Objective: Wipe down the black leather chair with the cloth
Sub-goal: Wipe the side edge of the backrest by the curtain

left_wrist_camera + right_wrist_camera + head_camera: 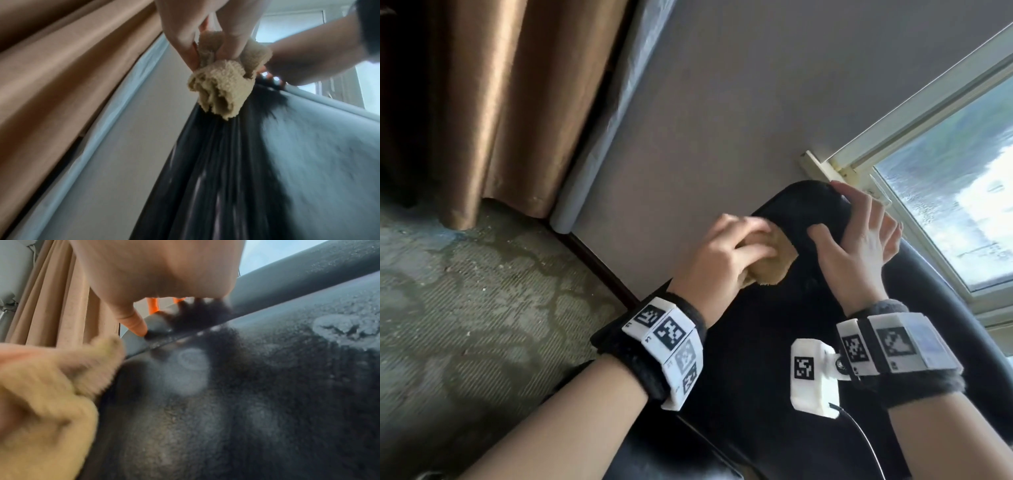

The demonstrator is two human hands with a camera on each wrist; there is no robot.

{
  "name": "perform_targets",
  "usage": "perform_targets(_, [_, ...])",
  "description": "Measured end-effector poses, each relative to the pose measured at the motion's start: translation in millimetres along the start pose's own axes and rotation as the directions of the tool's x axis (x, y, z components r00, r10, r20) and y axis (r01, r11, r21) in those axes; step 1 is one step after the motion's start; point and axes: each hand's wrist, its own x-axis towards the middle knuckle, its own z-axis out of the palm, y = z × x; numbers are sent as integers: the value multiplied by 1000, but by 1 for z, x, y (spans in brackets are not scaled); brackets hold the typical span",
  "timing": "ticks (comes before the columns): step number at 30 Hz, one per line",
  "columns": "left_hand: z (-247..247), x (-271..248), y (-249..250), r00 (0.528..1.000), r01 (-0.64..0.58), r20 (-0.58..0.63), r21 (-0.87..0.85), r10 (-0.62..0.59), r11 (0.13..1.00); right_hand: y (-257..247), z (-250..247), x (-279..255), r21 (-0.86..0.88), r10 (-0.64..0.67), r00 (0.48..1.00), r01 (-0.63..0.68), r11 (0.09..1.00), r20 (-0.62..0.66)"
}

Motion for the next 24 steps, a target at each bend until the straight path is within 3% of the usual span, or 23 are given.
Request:
perform_targets(13, [4,-90,-42,989,110,85,122,-121,986,0,4,1,-3,14,1000,-14,1000,-10])
perform_targets(17, [-7,-69,-31,994,87,66,76,-92,993,-3,-4,0,-28,8,1000,-8,1000,10])
perform_targets(21, [-1,-36,-21,996,85,22,34,-86,996,-6,7,-5,-211,-132,991,128,969,-2])
perform_targets(24, [14,-52,-24,993,120,0,30,-120,992,-4,25,-9,-363,-186,983,168,916,-14])
